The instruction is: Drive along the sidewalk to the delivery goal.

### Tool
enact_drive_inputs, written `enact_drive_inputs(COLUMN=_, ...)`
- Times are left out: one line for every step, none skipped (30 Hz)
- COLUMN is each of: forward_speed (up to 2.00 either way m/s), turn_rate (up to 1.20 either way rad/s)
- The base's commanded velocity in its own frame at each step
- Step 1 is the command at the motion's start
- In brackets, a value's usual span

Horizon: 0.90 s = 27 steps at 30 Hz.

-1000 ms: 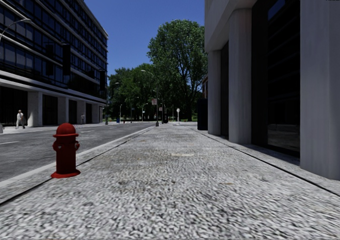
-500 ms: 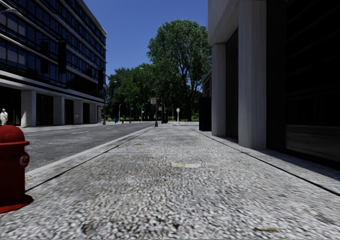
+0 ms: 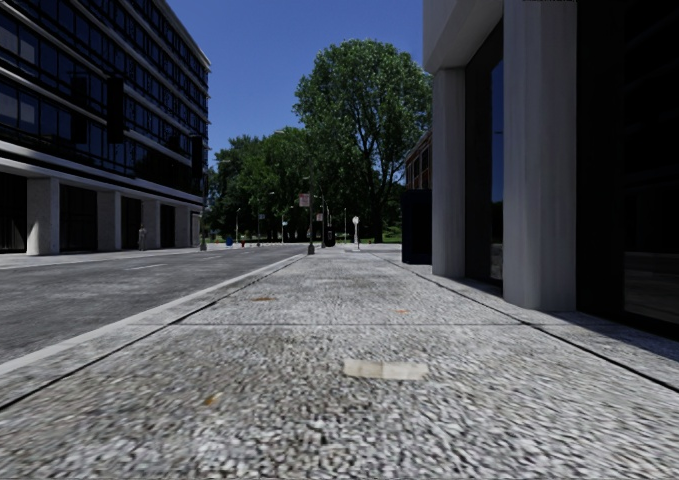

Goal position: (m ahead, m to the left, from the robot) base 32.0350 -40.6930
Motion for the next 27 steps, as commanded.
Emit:
enact_drive_inputs(forward_speed=2.0, turn_rate=0.0)
enact_drive_inputs(forward_speed=2.0, turn_rate=0.0)
enact_drive_inputs(forward_speed=2.0, turn_rate=0.0)
enact_drive_inputs(forward_speed=2.0, turn_rate=0.0)
enact_drive_inputs(forward_speed=2.0, turn_rate=0.0)
enact_drive_inputs(forward_speed=2.0, turn_rate=0.0)
enact_drive_inputs(forward_speed=2.0, turn_rate=0.0)
enact_drive_inputs(forward_speed=2.0, turn_rate=0.0)
enact_drive_inputs(forward_speed=2.0, turn_rate=0.0)
enact_drive_inputs(forward_speed=2.0, turn_rate=0.0)
enact_drive_inputs(forward_speed=2.0, turn_rate=0.0)
enact_drive_inputs(forward_speed=2.0, turn_rate=0.0)
enact_drive_inputs(forward_speed=2.0, turn_rate=0.0)
enact_drive_inputs(forward_speed=2.0, turn_rate=0.0)
enact_drive_inputs(forward_speed=2.0, turn_rate=0.0)
enact_drive_inputs(forward_speed=2.0, turn_rate=0.0)
enact_drive_inputs(forward_speed=2.0, turn_rate=0.0)
enact_drive_inputs(forward_speed=2.0, turn_rate=0.0)
enact_drive_inputs(forward_speed=2.0, turn_rate=0.0)
enact_drive_inputs(forward_speed=2.0, turn_rate=0.0)
enact_drive_inputs(forward_speed=2.0, turn_rate=0.0)
enact_drive_inputs(forward_speed=2.0, turn_rate=0.0)
enact_drive_inputs(forward_speed=2.0, turn_rate=0.0)
enact_drive_inputs(forward_speed=2.0, turn_rate=0.0)
enact_drive_inputs(forward_speed=2.0, turn_rate=0.0)
enact_drive_inputs(forward_speed=2.0, turn_rate=0.0)
enact_drive_inputs(forward_speed=2.0, turn_rate=0.0)
